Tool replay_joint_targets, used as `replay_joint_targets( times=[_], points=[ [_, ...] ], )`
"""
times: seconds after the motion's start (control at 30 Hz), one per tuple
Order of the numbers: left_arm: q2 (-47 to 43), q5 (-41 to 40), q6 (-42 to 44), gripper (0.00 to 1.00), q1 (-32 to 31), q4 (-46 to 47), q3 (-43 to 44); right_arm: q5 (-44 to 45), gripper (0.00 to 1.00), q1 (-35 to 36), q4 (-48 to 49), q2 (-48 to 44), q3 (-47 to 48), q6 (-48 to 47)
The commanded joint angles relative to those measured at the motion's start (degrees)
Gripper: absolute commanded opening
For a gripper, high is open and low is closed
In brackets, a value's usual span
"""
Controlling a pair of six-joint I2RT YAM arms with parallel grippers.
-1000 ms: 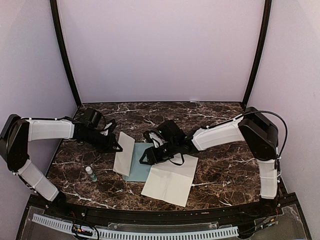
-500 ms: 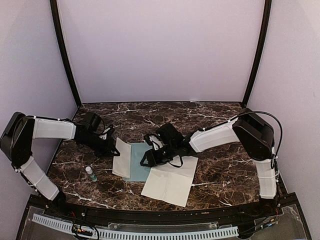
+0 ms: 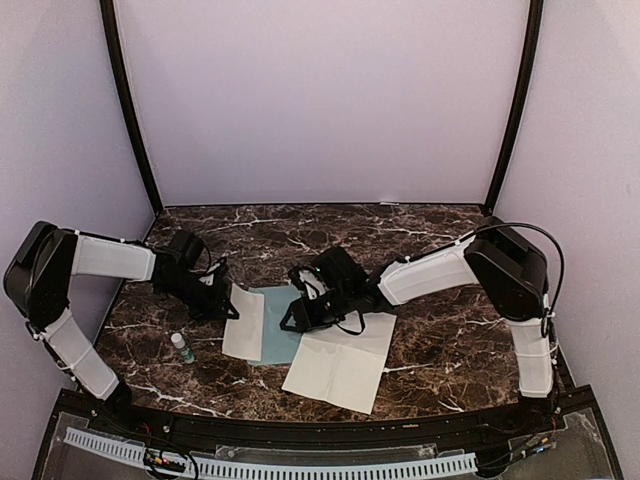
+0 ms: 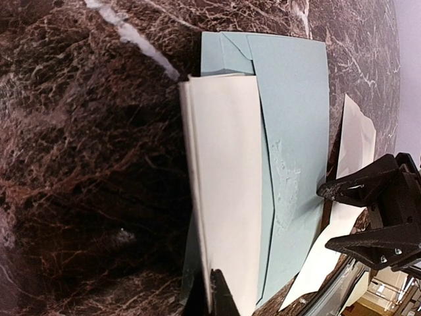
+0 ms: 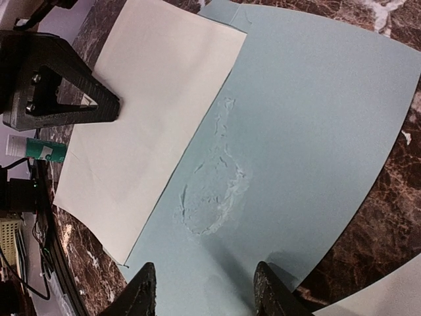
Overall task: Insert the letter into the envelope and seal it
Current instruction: Place the letter in the envelope.
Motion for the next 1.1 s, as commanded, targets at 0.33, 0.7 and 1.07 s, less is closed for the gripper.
replay_joint_targets(
  times=[0.33, 0.7, 1.07],
  points=[
    [-0.6, 1.3, -6.3, 0.0, 0.3, 6.0, -2.7, -0.1, 0.45, 0.4, 2.5, 1.4, 0.0, 1.1],
    [-2.2, 1.4, -8.4, 0.0, 0.3, 12.1, -4.8, -0.7, 0.44, 0.5, 3.4, 1.4, -0.6, 1.2],
    [-2.0, 3.5, -11.3, 0.0, 0.3, 18.1, -7.6, -1.7, 0.42, 0.9, 3.7, 2.6, 0.2, 1.6]
  ],
)
